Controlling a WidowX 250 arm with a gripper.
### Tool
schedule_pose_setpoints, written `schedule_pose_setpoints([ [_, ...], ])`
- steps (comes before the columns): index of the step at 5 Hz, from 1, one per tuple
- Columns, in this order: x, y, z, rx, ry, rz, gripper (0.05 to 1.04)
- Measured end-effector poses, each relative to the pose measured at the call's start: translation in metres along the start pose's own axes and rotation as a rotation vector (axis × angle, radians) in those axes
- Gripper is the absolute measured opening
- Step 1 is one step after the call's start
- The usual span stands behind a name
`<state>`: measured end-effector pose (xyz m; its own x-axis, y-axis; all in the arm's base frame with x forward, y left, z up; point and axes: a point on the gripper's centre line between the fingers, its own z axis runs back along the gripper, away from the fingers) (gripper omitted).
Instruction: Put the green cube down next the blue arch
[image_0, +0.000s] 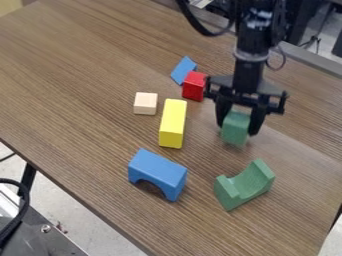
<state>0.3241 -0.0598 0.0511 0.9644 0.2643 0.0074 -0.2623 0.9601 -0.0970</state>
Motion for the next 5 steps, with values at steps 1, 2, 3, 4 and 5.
schedule_pose_setpoints([
  [1, 0.002, 0.003, 0.035, 0.046, -0.106, 0.004, 0.587],
  [2, 0.003, 0.007, 0.062, 0.077, -0.19, 0.026, 0.587],
  [3, -0.005, 0.025, 0.051, 0.076, -0.153, 0.089, 0.587],
  [4, -0.004, 0.067, 0.056, 0.025, -0.197, 0.229, 0.587],
  [5, 0.001, 0.095, 0.056, -0.019, -0.215, 0.336, 0.587],
])
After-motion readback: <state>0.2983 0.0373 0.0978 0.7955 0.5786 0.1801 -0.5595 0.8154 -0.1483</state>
